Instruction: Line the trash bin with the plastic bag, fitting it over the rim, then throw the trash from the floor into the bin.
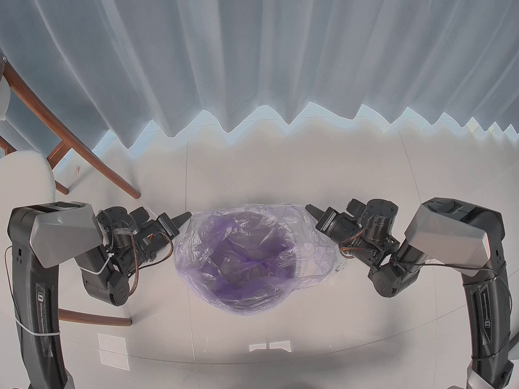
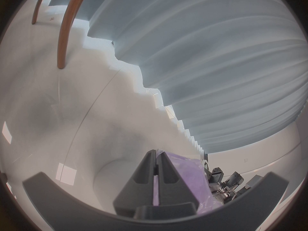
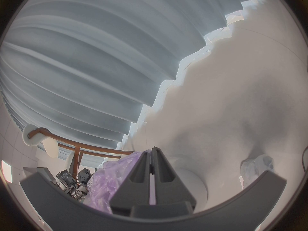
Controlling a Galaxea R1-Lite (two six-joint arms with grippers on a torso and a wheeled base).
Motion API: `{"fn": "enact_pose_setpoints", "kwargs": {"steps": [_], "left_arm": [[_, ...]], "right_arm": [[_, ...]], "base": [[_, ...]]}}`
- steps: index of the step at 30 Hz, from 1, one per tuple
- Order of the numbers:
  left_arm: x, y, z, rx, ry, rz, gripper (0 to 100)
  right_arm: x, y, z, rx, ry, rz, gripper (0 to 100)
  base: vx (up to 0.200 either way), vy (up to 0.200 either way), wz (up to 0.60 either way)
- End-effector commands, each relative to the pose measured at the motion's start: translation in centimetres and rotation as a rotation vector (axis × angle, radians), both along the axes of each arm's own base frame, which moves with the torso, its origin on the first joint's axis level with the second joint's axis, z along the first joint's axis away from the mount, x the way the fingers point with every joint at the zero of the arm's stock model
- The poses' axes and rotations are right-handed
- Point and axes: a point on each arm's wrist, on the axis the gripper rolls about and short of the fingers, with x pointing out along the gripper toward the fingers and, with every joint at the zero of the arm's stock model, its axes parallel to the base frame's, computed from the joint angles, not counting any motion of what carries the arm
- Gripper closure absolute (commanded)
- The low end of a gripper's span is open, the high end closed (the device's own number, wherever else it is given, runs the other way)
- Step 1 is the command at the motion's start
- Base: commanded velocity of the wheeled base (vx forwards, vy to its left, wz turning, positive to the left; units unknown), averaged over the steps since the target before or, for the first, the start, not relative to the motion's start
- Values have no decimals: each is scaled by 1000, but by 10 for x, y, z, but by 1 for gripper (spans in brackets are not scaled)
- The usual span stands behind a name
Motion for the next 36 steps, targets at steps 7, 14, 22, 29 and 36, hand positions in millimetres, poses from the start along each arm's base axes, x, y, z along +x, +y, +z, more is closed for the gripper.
{"fn": "enact_pose_setpoints", "kwargs": {"steps": [7, 14, 22, 29, 36], "left_arm": [[-7, 4, -10, 8, 47, 17, 100], [-7, 6, -8, 10, 43, 46, 100], [-11, 6, -12, 15, 64, 69, 0], [-29, 9, 4, 12, 71, 63, 0], [-55, 10, 41, -3, 25, 59, 0]], "right_arm": [[-5, -4, -13, -19, 32, -6, 100], [-12, -5, -15, -11, 17, -2, 100], [-20, -6, -22, -20, 26, 2, 0], [-33, -13, -12, 25, -9, -19, 0], [-52, -20, 3, 36, 23, -19, 0]], "base": [[0, 0, 0], [0, 0, 0], [0, 0, 0], [0, 0, 0], [0, 0, 0]]}}
